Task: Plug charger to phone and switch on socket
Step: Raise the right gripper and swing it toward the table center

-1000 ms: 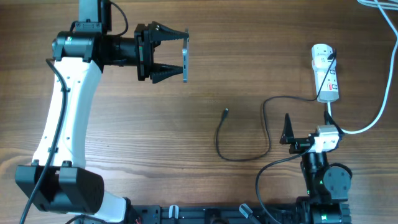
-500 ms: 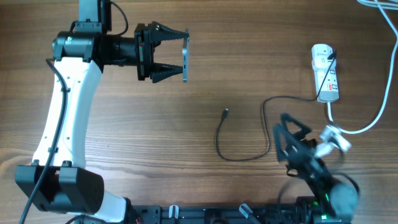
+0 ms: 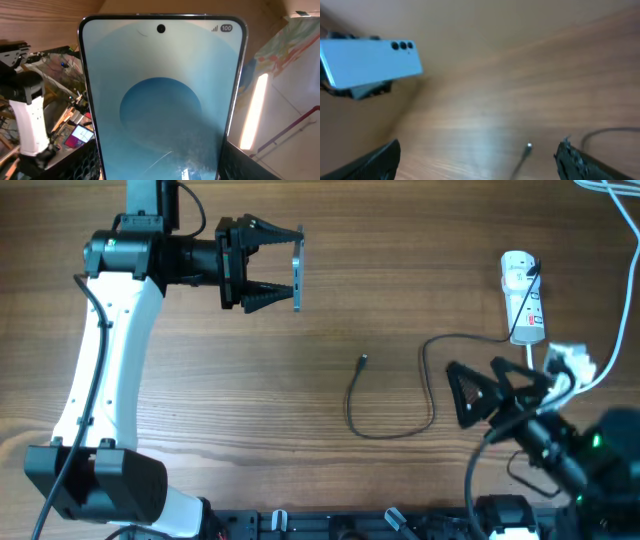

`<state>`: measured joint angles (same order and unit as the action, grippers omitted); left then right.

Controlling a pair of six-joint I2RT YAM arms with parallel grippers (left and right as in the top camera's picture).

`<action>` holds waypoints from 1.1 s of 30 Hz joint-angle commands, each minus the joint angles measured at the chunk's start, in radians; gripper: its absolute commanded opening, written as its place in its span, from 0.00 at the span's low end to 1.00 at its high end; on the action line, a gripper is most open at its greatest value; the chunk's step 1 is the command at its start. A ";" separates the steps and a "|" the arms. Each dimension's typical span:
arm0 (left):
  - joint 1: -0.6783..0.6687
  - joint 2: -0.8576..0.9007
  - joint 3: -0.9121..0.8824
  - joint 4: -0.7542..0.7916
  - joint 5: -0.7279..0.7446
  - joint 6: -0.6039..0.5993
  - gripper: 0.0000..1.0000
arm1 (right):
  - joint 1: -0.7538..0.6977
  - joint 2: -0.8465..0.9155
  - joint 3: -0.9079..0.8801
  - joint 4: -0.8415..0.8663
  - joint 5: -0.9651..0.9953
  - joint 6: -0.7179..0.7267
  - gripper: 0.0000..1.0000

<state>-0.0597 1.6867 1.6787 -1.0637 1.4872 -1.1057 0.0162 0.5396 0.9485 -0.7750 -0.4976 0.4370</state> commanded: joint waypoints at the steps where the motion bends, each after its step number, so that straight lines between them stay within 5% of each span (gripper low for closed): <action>1: 0.002 -0.021 0.023 0.003 0.041 -0.002 0.65 | -0.003 0.104 0.079 -0.059 -0.267 -0.024 1.00; 4: 0.002 -0.021 0.024 0.003 0.041 -0.002 0.65 | -0.003 0.146 0.078 -0.041 -0.396 0.023 1.00; 7: 0.002 -0.021 0.024 0.003 0.041 -0.002 0.64 | -0.002 0.164 0.078 -0.079 -0.463 -0.089 1.00; 12: 0.002 -0.021 0.023 0.003 0.040 -0.002 0.64 | 0.000 0.174 0.089 -0.263 -0.258 -0.106 0.93; 17: 0.002 -0.021 0.024 0.003 0.037 -0.002 0.64 | 0.049 0.302 0.208 -0.482 -0.008 -0.180 1.00; 23: 0.002 -0.021 0.024 0.003 0.037 -0.002 0.63 | 0.058 0.399 0.265 -0.529 0.044 0.177 1.00; 29: 0.002 -0.021 0.024 0.003 0.030 -0.002 0.63 | 0.060 0.436 0.260 -0.507 -0.185 -0.135 1.00; 33: 0.002 -0.021 0.024 0.003 0.030 -0.002 0.63 | 0.059 0.460 0.260 -0.493 -0.052 0.053 1.00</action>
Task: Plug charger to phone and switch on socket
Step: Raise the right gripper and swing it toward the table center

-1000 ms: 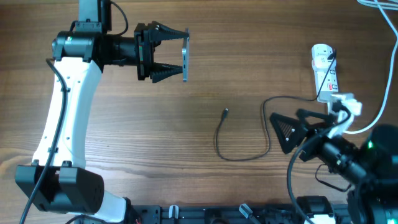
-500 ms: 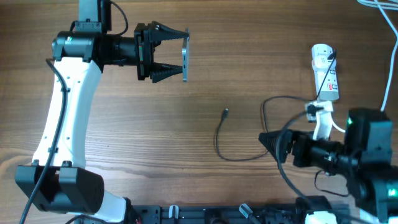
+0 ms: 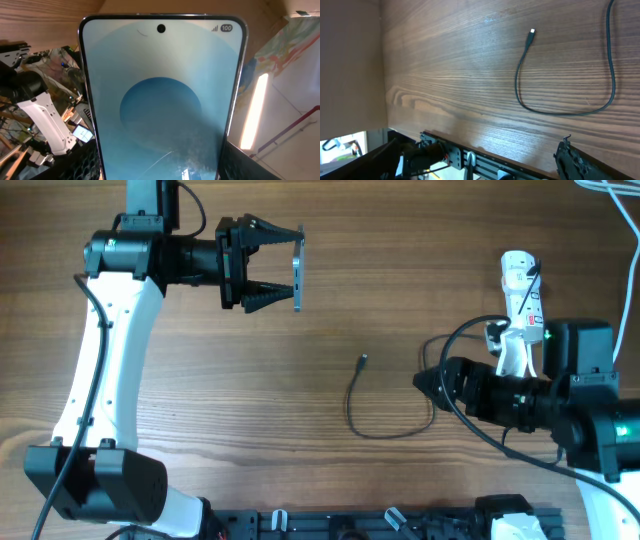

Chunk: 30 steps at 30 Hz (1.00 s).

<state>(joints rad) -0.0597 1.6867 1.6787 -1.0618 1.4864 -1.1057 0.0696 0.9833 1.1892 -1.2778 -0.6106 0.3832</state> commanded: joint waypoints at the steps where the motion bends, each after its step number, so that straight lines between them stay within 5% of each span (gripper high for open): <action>1: 0.002 -0.021 0.024 0.001 0.031 -0.002 0.63 | 0.006 0.022 0.019 0.010 0.053 0.134 1.00; 7: 0.002 -0.021 0.024 0.001 0.031 -0.002 0.63 | 0.006 0.026 0.019 0.046 -0.093 -0.068 1.00; 30: 0.002 -0.021 0.024 0.001 -0.016 -0.003 0.62 | 0.095 0.028 0.032 0.036 0.023 -0.134 1.00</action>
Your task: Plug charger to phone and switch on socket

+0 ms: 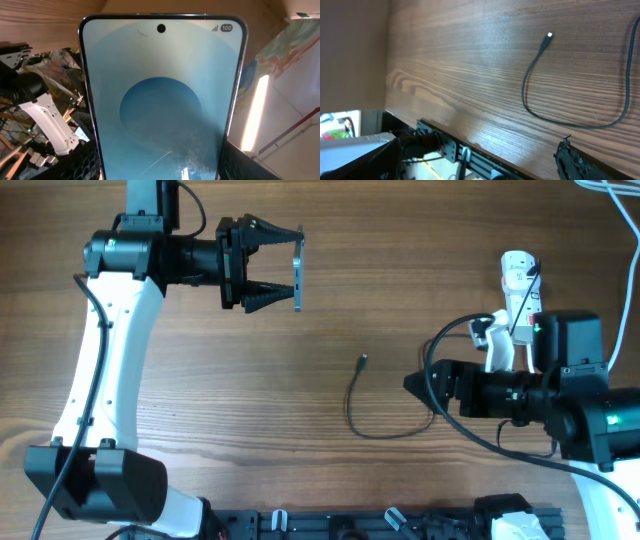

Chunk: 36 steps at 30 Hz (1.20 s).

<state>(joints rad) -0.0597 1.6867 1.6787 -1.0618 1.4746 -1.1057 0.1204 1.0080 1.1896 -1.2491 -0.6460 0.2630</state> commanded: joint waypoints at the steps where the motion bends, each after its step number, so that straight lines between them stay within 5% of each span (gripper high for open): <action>1: 0.002 -0.021 0.023 0.001 -0.014 -0.003 0.62 | 0.065 0.003 0.042 0.007 0.090 0.009 1.00; 9: 0.002 -0.021 0.024 0.001 -0.149 -0.011 0.62 | 0.430 0.082 0.327 -0.114 0.607 0.225 0.99; 12: 0.002 -0.021 0.024 0.001 -0.190 -0.011 0.62 | 0.552 0.171 0.432 -0.092 0.672 0.332 0.99; 17: 0.002 -0.021 0.023 0.001 -0.256 -0.027 0.62 | 0.721 0.384 0.640 -0.010 0.729 0.315 1.00; 22: -0.021 -0.021 0.023 0.001 -0.364 -0.029 0.63 | 0.747 0.608 0.903 0.005 0.869 0.314 1.00; 36: -0.030 -0.021 0.023 0.004 -0.270 -0.037 0.62 | 0.747 0.683 0.912 0.080 0.962 0.342 0.90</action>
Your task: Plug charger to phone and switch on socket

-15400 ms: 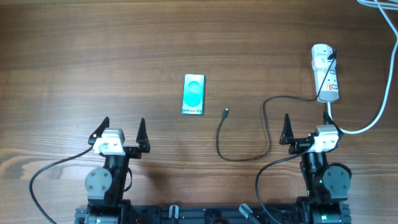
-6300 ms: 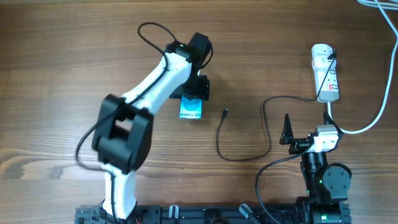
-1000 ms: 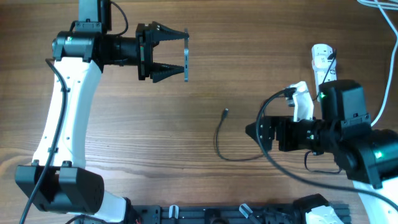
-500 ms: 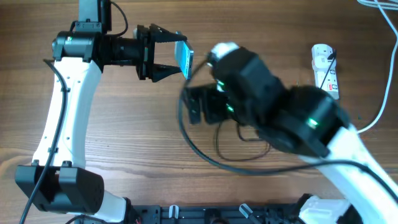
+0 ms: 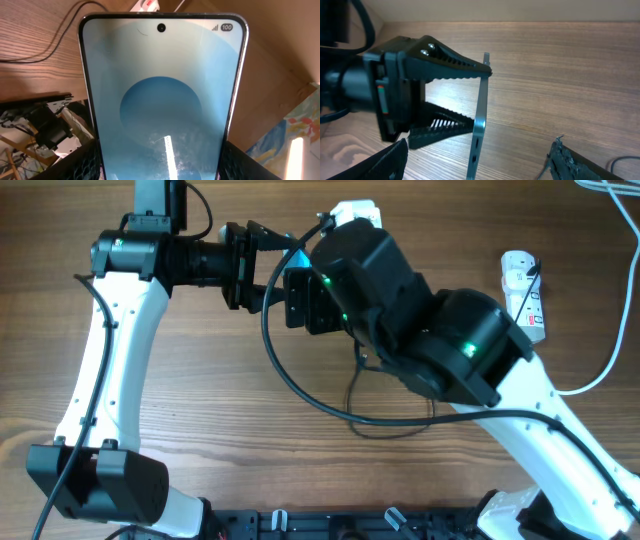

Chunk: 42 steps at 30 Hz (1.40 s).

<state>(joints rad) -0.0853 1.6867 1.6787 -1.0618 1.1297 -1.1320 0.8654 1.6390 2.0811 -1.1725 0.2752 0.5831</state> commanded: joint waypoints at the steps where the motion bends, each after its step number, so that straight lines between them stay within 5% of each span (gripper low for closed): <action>1: -0.005 -0.021 0.023 0.003 0.089 -0.010 0.62 | 0.002 0.063 0.021 0.005 0.041 0.022 0.90; 21: -0.005 -0.021 0.023 0.004 0.096 -0.010 0.61 | 0.001 0.093 0.021 0.008 0.084 0.022 0.39; 42: -0.005 -0.021 0.023 0.004 0.097 -0.010 0.62 | 0.001 0.093 0.021 0.013 0.058 0.048 0.11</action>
<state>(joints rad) -0.0872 1.6867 1.6787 -1.0615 1.1763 -1.1355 0.8665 1.7329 2.0842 -1.1587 0.3294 0.6098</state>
